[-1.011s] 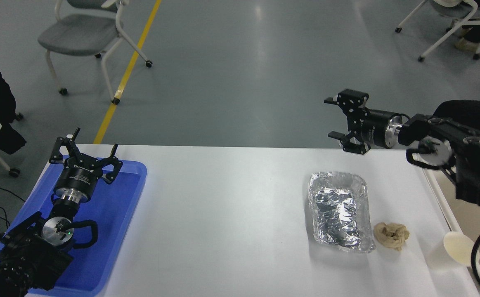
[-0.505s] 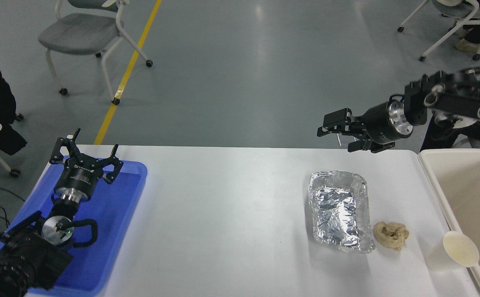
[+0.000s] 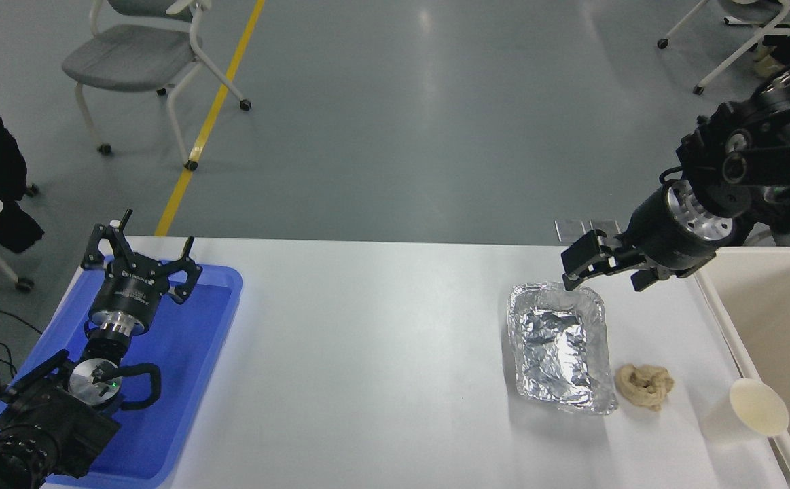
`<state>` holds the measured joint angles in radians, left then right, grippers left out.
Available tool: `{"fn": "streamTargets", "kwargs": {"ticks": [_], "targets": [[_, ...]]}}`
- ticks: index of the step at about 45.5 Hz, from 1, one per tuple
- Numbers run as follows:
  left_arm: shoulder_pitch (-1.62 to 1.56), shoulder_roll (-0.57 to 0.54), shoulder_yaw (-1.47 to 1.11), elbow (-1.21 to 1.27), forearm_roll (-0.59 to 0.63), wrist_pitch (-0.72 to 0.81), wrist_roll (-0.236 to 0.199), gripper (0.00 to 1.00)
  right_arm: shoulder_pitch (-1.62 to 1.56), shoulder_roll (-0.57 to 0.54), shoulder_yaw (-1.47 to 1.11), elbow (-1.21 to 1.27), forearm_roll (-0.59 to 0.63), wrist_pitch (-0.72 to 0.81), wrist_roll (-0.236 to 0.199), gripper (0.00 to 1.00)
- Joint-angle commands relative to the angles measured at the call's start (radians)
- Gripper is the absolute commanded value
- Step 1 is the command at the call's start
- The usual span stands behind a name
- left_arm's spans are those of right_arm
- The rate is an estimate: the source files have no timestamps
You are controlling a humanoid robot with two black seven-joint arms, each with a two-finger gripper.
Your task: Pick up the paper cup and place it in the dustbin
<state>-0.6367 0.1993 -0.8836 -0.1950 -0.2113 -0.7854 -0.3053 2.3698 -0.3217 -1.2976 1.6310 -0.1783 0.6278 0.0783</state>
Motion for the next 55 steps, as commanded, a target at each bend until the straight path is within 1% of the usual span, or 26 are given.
{"fn": "streamTargets", "kwargs": {"ticks": [1,20,29,36,42,47,55], "targets": [[0.002,0.000,0.000,0.000,0.000,0.000,0.000,1.00,0.187,0.073,-0.089,0.114,0.117,0.038,0.000,1.00],[0.002,0.000,0.000,0.000,0.000,0.000,0.000,1.00,0.235,0.072,-0.103,0.114,0.126,0.075,0.000,1.00],[0.002,0.000,0.000,0.000,0.000,0.000,0.000,1.00,0.221,0.027,-0.103,0.114,0.091,0.075,-0.002,1.00],[0.002,0.000,0.000,0.000,0.000,0.000,0.000,1.00,0.192,-0.045,-0.108,0.114,-0.045,0.062,-0.003,1.00],[0.002,0.000,0.000,0.000,0.000,0.000,0.000,1.00,0.158,-0.149,-0.163,0.114,-0.183,0.041,-0.002,1.00],[0.002,0.000,0.000,0.000,0.000,0.000,0.000,1.00,0.117,-0.263,-0.215,0.106,-0.340,0.012,0.000,1.00],[0.000,-0.001,0.000,0.000,0.000,0.000,0.000,1.00,-0.018,-0.462,-0.226,-0.009,-0.572,-0.049,0.001,1.00]]}}
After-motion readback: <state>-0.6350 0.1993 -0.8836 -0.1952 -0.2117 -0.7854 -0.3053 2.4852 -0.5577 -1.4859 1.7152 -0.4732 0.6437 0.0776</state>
